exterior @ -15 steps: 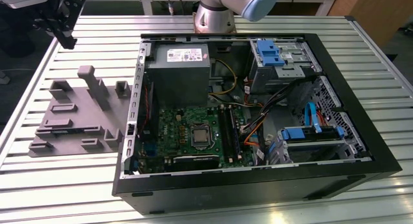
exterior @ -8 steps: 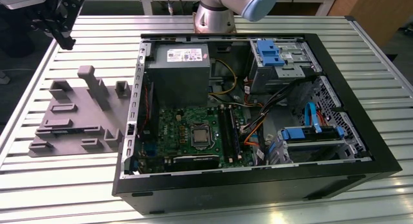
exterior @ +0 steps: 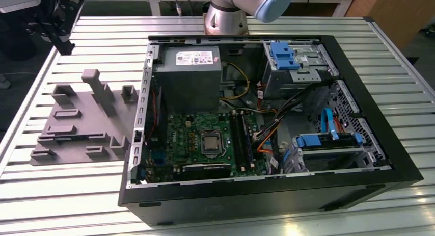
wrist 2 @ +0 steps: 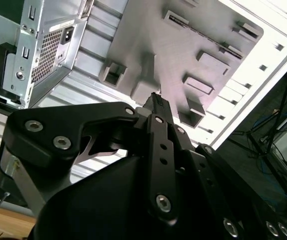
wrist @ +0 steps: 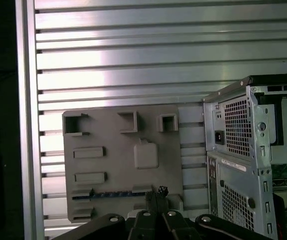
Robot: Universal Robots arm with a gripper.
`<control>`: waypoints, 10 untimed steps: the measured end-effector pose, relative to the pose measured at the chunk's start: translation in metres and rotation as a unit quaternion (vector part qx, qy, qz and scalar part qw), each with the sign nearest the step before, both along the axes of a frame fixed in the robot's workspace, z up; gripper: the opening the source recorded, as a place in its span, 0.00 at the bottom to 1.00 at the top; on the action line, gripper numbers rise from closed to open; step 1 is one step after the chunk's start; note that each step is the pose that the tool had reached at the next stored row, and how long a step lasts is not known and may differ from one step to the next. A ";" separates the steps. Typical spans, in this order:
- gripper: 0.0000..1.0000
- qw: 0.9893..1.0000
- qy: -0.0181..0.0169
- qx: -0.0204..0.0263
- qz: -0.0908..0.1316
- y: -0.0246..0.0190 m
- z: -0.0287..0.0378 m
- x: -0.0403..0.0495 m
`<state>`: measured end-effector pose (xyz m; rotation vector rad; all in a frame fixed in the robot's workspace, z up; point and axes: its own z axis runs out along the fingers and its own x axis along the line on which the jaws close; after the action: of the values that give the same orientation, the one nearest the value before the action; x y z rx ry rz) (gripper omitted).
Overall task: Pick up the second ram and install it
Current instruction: 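Reach for the second ram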
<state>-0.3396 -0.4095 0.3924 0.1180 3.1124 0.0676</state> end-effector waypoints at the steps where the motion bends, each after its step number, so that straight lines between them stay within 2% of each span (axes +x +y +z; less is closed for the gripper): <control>1: 0.11 1.000 0.000 0.000 0.000 -0.0009 0.0000 -0.0025; 3: 0.11 1.000 0.000 0.000 0.000 -0.0029 0.0001 -0.0087; 7: 0.11 1.000 0.000 0.000 0.000 -0.0040 0.0000 -0.0189; 10: 0.11 1.000 0.000 0.000 0.000 -0.0088 -0.0003 -0.0263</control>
<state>-0.3659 -0.4183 0.3921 0.1177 3.1125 0.0677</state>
